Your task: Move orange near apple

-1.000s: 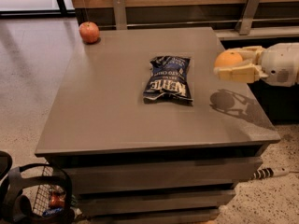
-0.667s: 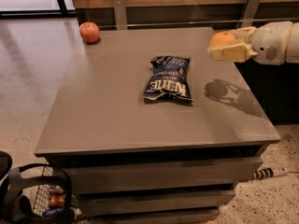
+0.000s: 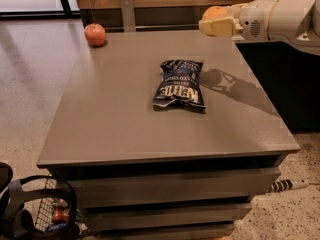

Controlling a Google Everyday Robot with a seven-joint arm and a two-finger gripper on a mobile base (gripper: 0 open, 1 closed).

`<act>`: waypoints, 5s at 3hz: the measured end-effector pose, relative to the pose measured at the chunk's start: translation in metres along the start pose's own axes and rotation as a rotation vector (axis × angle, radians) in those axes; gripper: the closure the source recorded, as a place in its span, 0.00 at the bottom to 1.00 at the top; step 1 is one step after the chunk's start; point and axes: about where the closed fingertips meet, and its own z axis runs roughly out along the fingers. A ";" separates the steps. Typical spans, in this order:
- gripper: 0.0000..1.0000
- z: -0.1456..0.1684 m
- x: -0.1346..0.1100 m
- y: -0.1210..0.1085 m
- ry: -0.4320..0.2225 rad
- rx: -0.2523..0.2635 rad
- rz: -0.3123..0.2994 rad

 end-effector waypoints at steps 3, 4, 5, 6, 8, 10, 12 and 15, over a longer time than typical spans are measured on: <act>1.00 0.083 0.016 -0.014 0.098 -0.121 -0.027; 1.00 0.137 0.017 -0.019 0.141 -0.160 -0.066; 1.00 0.178 0.019 -0.015 0.128 -0.196 -0.070; 1.00 0.215 0.015 0.001 0.100 -0.225 -0.073; 1.00 0.263 0.036 0.029 0.144 -0.232 -0.051; 1.00 0.298 0.054 0.054 0.183 -0.218 -0.051; 1.00 0.319 0.043 0.063 0.119 -0.197 -0.041; 1.00 0.359 0.065 0.071 0.140 -0.226 -0.038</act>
Offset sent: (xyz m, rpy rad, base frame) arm 0.0283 0.0177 -0.0019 -0.0410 0.0192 0.0614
